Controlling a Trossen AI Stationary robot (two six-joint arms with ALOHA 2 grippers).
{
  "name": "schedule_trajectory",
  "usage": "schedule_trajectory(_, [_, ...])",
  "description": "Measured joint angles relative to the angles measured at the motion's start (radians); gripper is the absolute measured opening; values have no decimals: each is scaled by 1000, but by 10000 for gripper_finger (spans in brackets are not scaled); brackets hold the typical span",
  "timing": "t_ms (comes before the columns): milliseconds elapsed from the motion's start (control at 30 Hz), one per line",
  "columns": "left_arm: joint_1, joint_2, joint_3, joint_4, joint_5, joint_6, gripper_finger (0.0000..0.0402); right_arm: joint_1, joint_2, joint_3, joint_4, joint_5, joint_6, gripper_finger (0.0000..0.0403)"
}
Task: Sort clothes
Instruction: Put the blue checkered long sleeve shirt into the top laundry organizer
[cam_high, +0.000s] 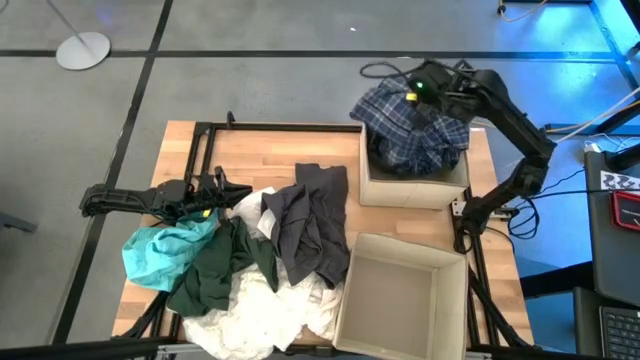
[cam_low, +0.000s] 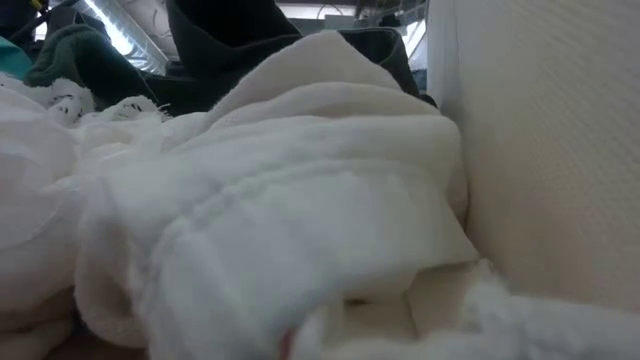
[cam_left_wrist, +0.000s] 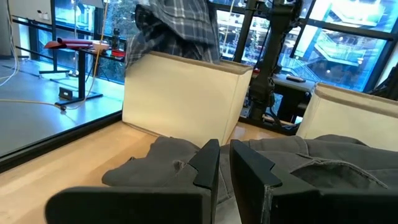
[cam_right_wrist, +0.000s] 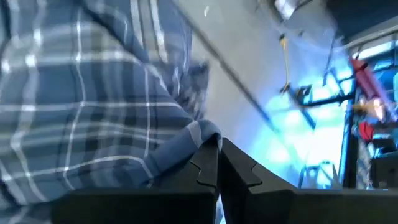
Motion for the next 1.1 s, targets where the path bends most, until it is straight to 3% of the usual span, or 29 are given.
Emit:
schedule_trajectory(200, [0, 0, 0, 0, 1, -1, 29, -101, -22, -275, 85, -65, 1, 2])
schedule_trajectory(400, [0, 0, 0, 0, 1, -2, 29, -211, -26, -567, 314, -374, -94, 5])
schedule_trajectory(500, [0, 0, 0, 0, 0, -2, 29, -256, -26, -661, 356, -454, -113, 5])
schedule_trajectory(800, [0, 0, 0, 0, 0, -2, 29, -298, -60, -672, 271, -470, -104, 28])
schedule_trajectory(1100, [0, 0, 0, 2, 0, -6, 29, -298, -66, -541, 161, -471, -103, 147])
